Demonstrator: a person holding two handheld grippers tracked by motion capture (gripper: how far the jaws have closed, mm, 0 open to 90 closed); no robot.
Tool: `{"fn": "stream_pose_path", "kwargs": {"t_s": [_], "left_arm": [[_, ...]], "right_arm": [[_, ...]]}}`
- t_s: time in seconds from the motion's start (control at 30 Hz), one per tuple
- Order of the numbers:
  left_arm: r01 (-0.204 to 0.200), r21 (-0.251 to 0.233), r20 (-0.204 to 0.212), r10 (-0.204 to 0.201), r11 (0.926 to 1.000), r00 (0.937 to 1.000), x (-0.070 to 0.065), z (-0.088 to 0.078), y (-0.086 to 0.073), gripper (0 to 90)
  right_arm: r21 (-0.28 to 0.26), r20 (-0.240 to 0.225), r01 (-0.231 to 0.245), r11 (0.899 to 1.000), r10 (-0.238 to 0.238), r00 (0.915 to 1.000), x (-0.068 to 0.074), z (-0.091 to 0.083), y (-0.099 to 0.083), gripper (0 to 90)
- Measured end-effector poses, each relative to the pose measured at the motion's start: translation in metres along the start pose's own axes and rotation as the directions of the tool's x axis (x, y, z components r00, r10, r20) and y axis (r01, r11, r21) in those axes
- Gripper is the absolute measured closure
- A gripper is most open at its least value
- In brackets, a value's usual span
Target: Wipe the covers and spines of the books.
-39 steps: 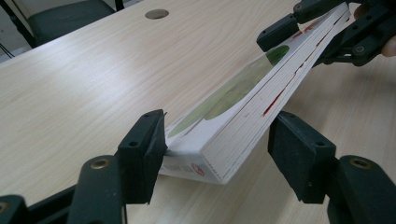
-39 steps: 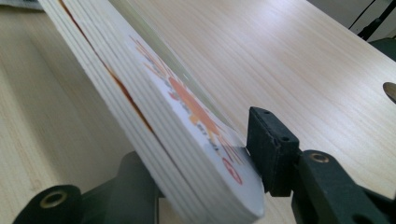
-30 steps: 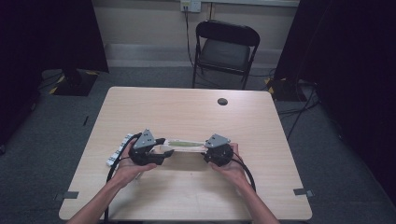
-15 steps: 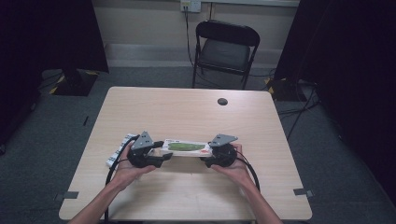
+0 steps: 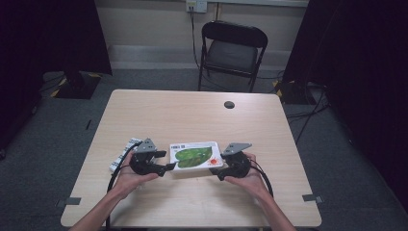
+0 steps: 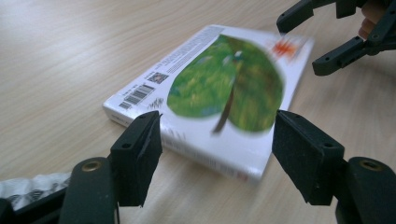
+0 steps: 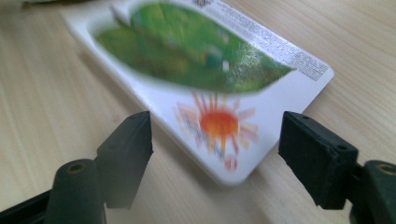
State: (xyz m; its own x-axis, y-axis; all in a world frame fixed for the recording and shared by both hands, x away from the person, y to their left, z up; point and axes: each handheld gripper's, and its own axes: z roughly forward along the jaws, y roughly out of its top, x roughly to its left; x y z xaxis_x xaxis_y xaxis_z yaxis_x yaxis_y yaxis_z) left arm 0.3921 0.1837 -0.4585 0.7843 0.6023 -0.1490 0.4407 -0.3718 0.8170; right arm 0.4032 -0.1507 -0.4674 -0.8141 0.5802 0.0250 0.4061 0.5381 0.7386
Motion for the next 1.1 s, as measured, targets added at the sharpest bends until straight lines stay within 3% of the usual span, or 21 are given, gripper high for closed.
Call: {"fn": "stream_pose_path", "kwargs": {"t_s": [0.13,0.23,0.47,0.63,0.7,0.77,0.87,1.0,1.1], "left_arm": [[0.013,0.013,-0.019,-0.013,0.9998,0.9997,0.003,0.002,-0.001,32.9],[0.015,0.042,-0.036,-0.013,0.9990,0.9993,0.006,0.006,-0.002,32.9],[0.010,0.095,-0.027,-0.008,0.9954,0.9996,0.005,0.022,-0.007,32.8],[-0.019,0.116,-0.048,0.025,0.9931,0.9986,0.000,0.028,-0.011,34.7],[-0.015,0.124,-0.050,0.021,0.9922,0.9986,0.001,0.030,-0.011,36.1],[0.006,0.122,-0.016,-0.004,0.9926,0.9999,0.002,0.031,-0.011,40.3],[0.018,0.115,-0.005,-0.018,0.9932,0.9998,0.003,0.033,-0.012,43.0],[-0.002,0.102,-0.008,0.003,0.9948,1.0000,0.003,0.033,-0.013,44.0],[0.020,0.098,0.006,-0.020,0.9950,0.9998,0.006,0.033,-0.014,44.8]], "right_arm": [[-0.022,0.005,-0.014,1.000,0.014,0.9999,-0.002,-0.009,-0.001,25.9],[-0.062,0.019,-0.061,0.996,0.062,0.9979,-0.009,-0.011,-0.004,26.5],[-0.080,0.023,-0.133,0.988,0.135,0.9905,-0.017,0.004,-0.010,31.0],[-0.038,0.010,-0.117,0.992,0.117,0.9931,-0.012,0.016,-0.013,29.4],[-0.023,0.004,-0.122,0.992,0.122,0.9925,-0.012,0.019,-0.014,28.6],[-0.026,-0.003,-0.136,0.990,0.136,0.9907,-0.012,0.020,-0.016,28.0],[-0.034,0.007,-0.139,0.990,0.139,0.9902,-0.010,0.019,-0.018,29.3],[-0.013,0.017,-0.101,0.995,0.101,0.9947,-0.006,0.016,-0.021,34.7],[0.011,0.022,-0.076,0.997,0.076,0.9969,-0.003,0.012,-0.023,38.1]]}}
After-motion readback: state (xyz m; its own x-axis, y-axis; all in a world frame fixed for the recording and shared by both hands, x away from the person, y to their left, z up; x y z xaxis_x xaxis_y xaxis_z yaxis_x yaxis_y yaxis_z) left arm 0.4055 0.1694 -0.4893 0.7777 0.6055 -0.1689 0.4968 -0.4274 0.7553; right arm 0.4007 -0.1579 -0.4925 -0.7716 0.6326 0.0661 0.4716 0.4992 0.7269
